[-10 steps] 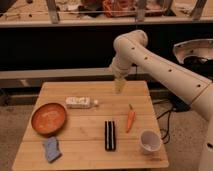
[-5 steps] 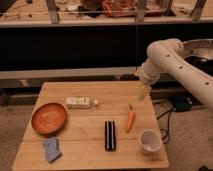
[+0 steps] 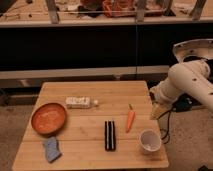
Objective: Move the arm in a circular motion
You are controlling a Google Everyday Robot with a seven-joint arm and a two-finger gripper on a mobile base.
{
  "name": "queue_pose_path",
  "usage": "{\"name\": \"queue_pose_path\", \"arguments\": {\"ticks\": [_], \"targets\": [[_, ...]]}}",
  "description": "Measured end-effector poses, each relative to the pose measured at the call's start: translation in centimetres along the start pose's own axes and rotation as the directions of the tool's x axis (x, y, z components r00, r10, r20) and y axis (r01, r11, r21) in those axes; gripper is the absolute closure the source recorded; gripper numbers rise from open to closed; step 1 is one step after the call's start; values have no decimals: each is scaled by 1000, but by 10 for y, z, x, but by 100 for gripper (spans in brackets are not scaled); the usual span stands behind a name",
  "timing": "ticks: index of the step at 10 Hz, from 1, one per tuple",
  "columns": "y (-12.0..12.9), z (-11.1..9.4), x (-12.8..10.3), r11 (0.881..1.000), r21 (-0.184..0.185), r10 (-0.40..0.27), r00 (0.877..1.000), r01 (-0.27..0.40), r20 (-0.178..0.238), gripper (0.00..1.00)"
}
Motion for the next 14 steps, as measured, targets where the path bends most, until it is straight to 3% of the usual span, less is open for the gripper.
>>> {"name": "queue_pose_path", "arguments": {"ticks": [2,4,8,9,11,12,14], "targets": [[23,0,-23,1000,4,3,1000,-3,-1,20],[46,4,-62,1000,-1,-5,1000,5,3,20],[83,10,-159,997,-27,-79,997,79,-1,20],[88,11,-189,991,-36,-130,992,129,-3,20],[91,14,-226,979,-48,-200,980,199,-7,20],[88,16,-254,965,-55,-257,966,256,-9,20],[66,22,-278,952,-65,-299,954,298,-15,20]]}}
